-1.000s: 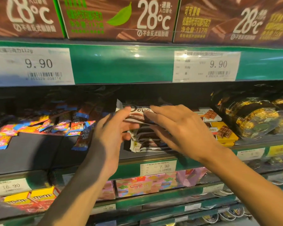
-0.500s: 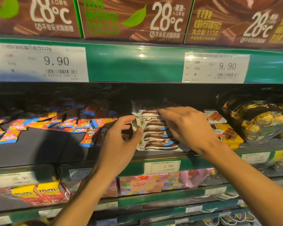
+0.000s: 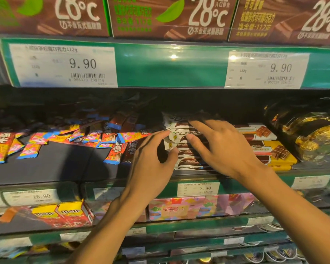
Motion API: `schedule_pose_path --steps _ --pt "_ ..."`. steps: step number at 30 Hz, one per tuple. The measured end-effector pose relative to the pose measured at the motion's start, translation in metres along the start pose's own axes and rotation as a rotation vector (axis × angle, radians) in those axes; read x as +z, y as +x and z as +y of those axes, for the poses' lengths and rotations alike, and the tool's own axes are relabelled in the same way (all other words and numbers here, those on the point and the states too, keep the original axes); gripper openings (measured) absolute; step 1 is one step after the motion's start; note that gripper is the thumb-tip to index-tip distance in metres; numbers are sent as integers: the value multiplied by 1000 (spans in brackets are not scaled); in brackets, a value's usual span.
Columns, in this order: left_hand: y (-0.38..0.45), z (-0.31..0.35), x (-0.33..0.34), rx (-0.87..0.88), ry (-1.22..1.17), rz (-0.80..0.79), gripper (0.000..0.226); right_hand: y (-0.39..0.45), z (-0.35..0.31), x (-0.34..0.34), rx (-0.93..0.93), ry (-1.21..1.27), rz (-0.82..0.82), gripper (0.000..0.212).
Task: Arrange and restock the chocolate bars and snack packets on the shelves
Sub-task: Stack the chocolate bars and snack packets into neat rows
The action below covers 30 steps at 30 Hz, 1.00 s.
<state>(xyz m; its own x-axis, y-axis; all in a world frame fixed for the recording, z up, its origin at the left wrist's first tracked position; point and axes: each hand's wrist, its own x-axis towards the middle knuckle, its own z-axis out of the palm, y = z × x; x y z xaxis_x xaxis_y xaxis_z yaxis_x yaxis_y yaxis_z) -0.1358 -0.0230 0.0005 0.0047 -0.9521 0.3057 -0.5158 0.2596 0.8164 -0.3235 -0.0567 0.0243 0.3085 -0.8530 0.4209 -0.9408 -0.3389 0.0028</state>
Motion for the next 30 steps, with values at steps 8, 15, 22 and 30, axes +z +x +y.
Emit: schedule_pose_path --steps 8,15,22,30 --pt "-6 -8 -1 67 173 7 51 -8 -5 0 28 -26 19 54" --pt "-14 -9 -11 65 239 76 48 -7 -9 -1 12 16 -11 53" --pt "-28 -11 -42 1 378 145 48 -6 -8 -3 -28 -1 -29 58" --pt "-55 -19 -92 -38 487 257 23 -10 -55 -13 -210 212 153 41"
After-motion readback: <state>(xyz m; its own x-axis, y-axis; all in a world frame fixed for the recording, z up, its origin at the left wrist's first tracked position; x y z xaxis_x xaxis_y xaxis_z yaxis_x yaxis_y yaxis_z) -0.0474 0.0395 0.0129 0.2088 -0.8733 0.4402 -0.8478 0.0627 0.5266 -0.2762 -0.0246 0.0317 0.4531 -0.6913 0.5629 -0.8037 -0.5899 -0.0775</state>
